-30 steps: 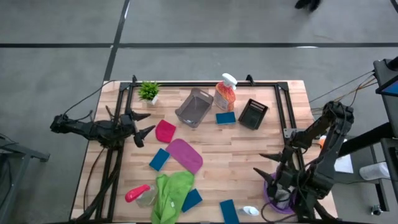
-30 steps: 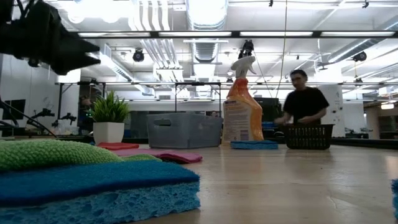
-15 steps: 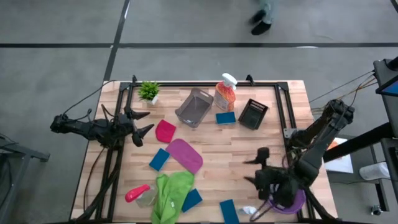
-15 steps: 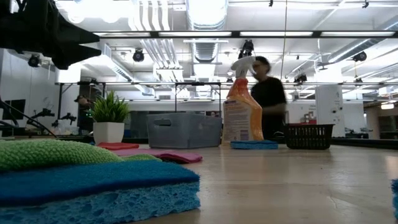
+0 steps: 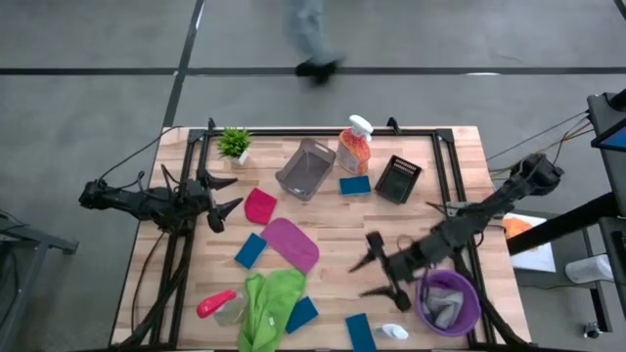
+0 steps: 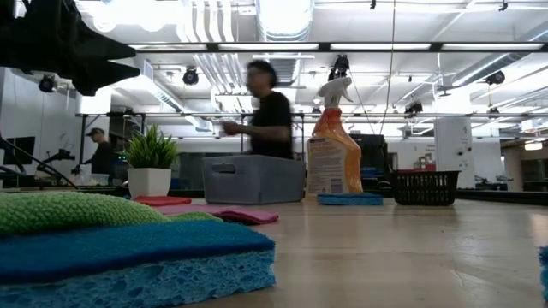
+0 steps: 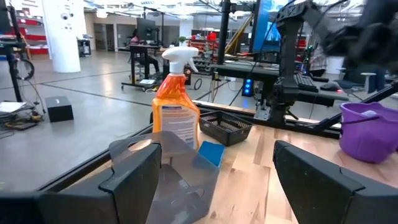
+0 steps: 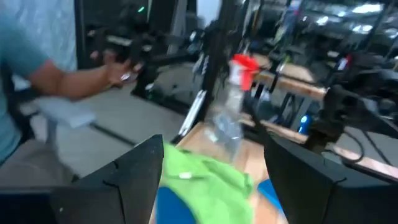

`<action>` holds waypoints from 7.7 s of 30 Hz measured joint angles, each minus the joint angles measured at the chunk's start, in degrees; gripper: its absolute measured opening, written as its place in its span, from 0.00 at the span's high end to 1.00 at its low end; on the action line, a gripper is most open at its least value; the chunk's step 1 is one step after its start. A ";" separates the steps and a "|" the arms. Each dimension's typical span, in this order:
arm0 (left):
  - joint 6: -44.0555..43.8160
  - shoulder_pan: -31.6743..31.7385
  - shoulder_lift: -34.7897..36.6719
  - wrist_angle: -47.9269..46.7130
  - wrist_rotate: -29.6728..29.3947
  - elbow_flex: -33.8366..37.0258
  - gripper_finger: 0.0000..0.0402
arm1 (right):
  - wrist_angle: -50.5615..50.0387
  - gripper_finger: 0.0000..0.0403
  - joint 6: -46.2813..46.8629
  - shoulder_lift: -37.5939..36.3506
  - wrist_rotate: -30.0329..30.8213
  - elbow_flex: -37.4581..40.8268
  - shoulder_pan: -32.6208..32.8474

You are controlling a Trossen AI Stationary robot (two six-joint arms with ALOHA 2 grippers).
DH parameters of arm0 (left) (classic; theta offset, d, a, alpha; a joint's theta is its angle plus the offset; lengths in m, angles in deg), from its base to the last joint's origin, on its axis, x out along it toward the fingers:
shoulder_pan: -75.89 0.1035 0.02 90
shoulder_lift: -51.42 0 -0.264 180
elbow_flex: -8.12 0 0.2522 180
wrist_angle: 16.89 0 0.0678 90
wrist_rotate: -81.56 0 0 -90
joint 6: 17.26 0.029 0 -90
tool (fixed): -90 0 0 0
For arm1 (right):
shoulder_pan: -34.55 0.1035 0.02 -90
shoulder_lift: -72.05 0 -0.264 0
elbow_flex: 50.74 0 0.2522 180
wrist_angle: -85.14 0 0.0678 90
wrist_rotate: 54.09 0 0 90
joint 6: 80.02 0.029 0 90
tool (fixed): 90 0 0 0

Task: Pick & Place Kitchen Items
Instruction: Put the transparent spray bottle into the gray bin

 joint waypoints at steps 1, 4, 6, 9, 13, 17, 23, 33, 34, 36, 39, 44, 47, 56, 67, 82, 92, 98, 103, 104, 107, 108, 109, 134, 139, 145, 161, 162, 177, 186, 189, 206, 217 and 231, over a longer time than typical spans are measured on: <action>-0.17 0.00 0.00 -0.02 0.11 0.00 0.22 | 1.88 0.32 0.01 -0.17 -1.49 1.29 -1.48; -1.21 0.02 -0.78 0.04 1.01 0.00 0.22 | 2.74 0.32 0.28 -0.91 -4.17 3.42 -4.94; -2.72 0.00 -2.51 -0.60 1.50 -0.18 0.22 | 2.80 0.32 0.29 -1.57 -5.09 3.98 -6.26; -5.33 0.02 -6.94 -1.51 1.50 -0.93 0.22 | 1.88 0.32 -0.59 -2.76 -5.96 4.07 -6.99; -8.89 0.11 -14.76 -2.12 1.21 -2.85 0.22 | -1.48 0.32 -2.60 -5.31 -6.22 4.07 -6.97; -10.98 0.11 -22.56 -4.79 0.55 -6.89 0.22 | -6.67 0.32 -3.00 -7.79 -6.16 4.07 -6.99; -8.57 -0.53 -31.25 -10.27 0.42 -17.59 0.22 | -10.17 0.32 -3.00 -8.17 -6.13 4.09 -6.97; -6.41 -0.81 -46.42 -16.55 6.21 -34.13 0.22 | -10.50 0.32 -2.46 -4.44 -6.22 4.09 -6.97; -6.92 -0.81 -48.33 -18.01 6.36 -35.37 0.22 | -10.54 0.32 -2.32 -4.16 -6.22 4.09 -6.97; -7.99 -0.83 -51.97 -21.14 6.61 -38.12 0.22 | -10.60 0.32 -1.87 -3.85 -6.37 4.09 -6.97; -9.37 -1.18 -56.28 -26.42 6.64 -42.91 0.22 | -11.14 0.32 -1.20 -4.06 -6.40 4.09 -6.95; -8.25 -2.55 -60.30 -28.54 6.16 -49.18 0.22 | -11.28 0.32 -1.08 -5.20 -6.44 4.09 -6.32; -6.19 -3.83 -61.26 -27.61 5.87 -50.47 0.22 | -10.81 0.32 -1.07 -5.06 -6.63 4.09 -5.95; -15.55 -11.26 -58.39 -41.11 5.97 -54.50 0.22 | -10.88 0.32 -0.16 -2.13 -7.29 4.09 -5.57; -29.97 -21.38 -58.10 -58.36 16.89 -69.56 0.22 | -10.88 0.32 -0.03 -2.58 -7.27 4.09 -5.59; -46.67 -31.92 -60.47 -62.03 23.11 -71.78 0.22 | -13.15 0.32 1.13 -2.65 -7.27 4.09 -5.59; -54.96 -32.65 -64.90 -61.75 29.21 -71.82 0.22 | -13.83 0.32 1.83 -2.67 -6.36 4.09 -5.68; -56.08 -32.64 -66.36 -62.17 29.93 -75.53 0.22 | -14.05 0.32 1.94 -2.73 -6.21 4.09 -5.70; -58.25 -32.70 -66.97 -63.45 28.50 -78.94 0.23 | -14.59 0.32 2.48 -2.78 -6.18 4.09 -5.70; -58.90 -32.70 -67.62 -64.59 28.48 -79.86 0.23 | -14.65 0.32 2.56 -2.78 -6.16 4.09 -5.70; -59.93 -32.70 -70.63 -69.44 28.45 -83.13 0.27 | -14.99 0.32 2.61 -2.84 -5.80 4.09 -5.70; -59.94 -32.70 -72.03 -70.89 28.47 -84.53 0.29 | -15.12 0.32 2.61 -2.84 -5.61 4.09 -5.70; -59.93 -32.70 -73.55 -72.22 28.49 -86.08 0.31 | -15.37 0.32 2.61 -2.87 -5.37 4.09 -5.70; -61.41 -33.20 -91.43 -87.63 27.40 -103.22 0.37 | -16.99 0.32 3.29 -3.70 -3.21 4.09 -5.72; -62.33 -33.18 -91.42 -87.48 27.38 -101.45 0.30 | -17.36 0.32 3.28 -3.70 -3.18 3.96 -5.72; -62.55 -33.18 -91.38 -86.97 29.39 -97.83 0.29 | -17.45 0.32 3.27 -3.70 -3.00 3.94 -5.72; -58.54 -33.17 -91.36 -87.51 30.47 -96.37 0.79 | -17.65 0.32 3.23 -3.70 -1.70 3.89 -5.72; -58.35 -33.06 -91.32 -87.49 30.65 -96.37 0.81 | -17.65 0.32 3.23 -3.70 -1.70 3.88 -5.72; -56.28 -32.04 -89.79 -87.62 33.23 -96.47 0.81 | -17.67 0.32 3.23 -3.70 -1.70 3.87 -5.72; -52.74 -30.88 -86.15 -87.62 29.79 -96.48 0.81 | -17.62 0.32 3.21 -3.70 -1.70 3.54 -5.70; -50.01 -30.88 -85.02 -87.62 23.95 -96.48 0.81 | -16.57 0.32 3.20 -3.70 -1.70 3.87 -5.77; -21.03 -15.50 -82.97 -87.63 15.04 -96.81 0.81 | -15.55 0.32 3.21 -3.50 -1.47 3.98 -5.87; -0.51 0.82 -82.95 -87.53 15.62 -101.03 0.81 | -15.91 0.32 3.21 -3.50 -1.48 4.07 -5.87; 22.10 16.67 -85.49 -81.77 11.84 -101.04 0.81 | -15.90 0.32 3.21 -3.48 -1.24 4.09 -5.96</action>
